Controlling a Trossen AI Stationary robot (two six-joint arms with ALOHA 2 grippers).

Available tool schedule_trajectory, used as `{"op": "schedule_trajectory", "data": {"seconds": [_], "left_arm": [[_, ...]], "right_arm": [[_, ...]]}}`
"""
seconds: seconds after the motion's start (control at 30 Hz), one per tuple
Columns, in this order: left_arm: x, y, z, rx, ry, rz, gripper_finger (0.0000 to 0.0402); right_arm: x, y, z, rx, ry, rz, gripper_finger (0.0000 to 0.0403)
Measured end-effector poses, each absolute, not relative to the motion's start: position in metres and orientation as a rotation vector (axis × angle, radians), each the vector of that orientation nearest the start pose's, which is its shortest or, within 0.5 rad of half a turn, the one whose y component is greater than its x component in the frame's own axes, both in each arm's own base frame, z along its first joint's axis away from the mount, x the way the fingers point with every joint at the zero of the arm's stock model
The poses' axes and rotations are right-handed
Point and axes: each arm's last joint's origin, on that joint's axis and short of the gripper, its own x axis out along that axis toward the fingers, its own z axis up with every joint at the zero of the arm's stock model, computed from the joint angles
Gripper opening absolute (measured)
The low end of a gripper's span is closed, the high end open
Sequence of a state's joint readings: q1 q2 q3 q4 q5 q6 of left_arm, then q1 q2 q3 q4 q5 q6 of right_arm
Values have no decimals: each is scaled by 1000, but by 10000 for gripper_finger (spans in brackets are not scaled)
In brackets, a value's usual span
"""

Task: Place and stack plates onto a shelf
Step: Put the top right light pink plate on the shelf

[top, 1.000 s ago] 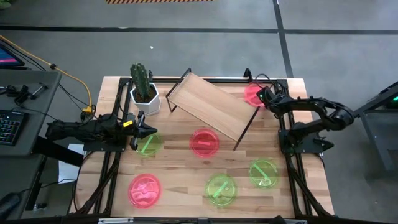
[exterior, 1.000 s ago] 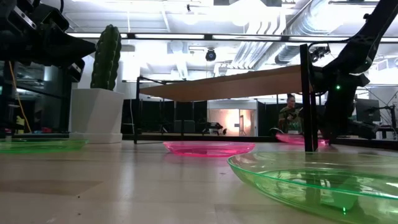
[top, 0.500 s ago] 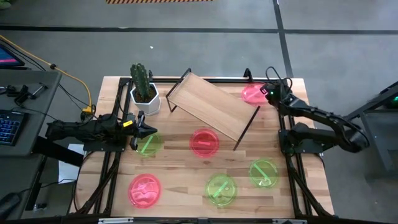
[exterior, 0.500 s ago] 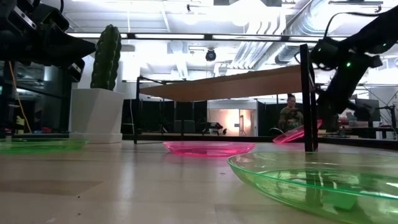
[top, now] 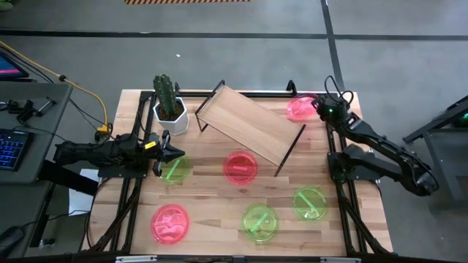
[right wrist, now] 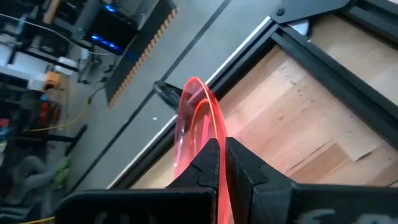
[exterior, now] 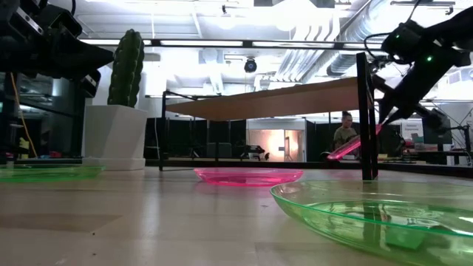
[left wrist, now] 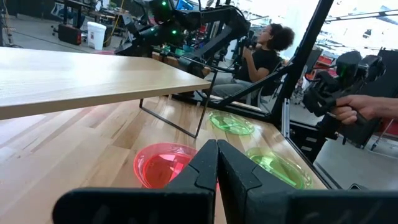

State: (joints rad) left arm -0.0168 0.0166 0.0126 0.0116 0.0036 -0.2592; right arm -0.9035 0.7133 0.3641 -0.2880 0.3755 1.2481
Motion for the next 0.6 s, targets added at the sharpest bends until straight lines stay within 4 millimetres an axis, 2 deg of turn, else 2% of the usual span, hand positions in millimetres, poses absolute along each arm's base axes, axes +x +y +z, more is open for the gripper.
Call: {"op": "schedule_trajectory", "data": {"seconds": [0.4, 0.6], "left_arm": [[98, -2, 168, -259, -4, -21, 1], [98, -2, 168, -259, -5, -21, 1]], "right_arm": [[75, -111, 211, 1182, -341, -1396, 0], [75, -111, 226, 1160, -485, -1270, 0]]}}
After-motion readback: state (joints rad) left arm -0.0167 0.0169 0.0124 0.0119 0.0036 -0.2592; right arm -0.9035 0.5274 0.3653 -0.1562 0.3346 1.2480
